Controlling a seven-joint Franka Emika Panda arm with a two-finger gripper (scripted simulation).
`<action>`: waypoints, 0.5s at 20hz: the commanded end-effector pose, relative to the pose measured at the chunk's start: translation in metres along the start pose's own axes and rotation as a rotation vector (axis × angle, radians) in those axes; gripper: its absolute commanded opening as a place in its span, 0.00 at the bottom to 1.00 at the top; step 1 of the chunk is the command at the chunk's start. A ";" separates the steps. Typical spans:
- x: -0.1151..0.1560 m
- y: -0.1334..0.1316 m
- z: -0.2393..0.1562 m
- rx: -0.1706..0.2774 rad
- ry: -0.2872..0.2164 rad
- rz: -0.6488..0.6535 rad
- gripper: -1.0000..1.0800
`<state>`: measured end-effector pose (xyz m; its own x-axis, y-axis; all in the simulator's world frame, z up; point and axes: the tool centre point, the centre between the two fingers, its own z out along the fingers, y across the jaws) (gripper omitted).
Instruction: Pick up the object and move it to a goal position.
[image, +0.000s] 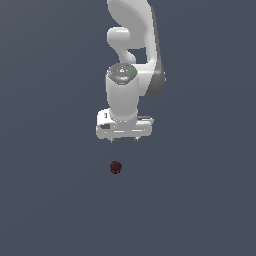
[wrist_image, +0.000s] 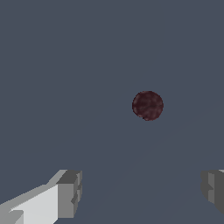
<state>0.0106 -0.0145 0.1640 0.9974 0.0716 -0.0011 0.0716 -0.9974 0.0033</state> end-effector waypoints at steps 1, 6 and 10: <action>0.003 0.002 0.003 -0.002 -0.001 -0.044 0.96; 0.010 0.006 0.012 -0.005 -0.003 -0.160 0.96; 0.016 0.010 0.020 -0.007 -0.005 -0.268 0.96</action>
<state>0.0250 -0.0221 0.1473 0.9559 0.2937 -0.0065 0.2938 -0.9558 0.0088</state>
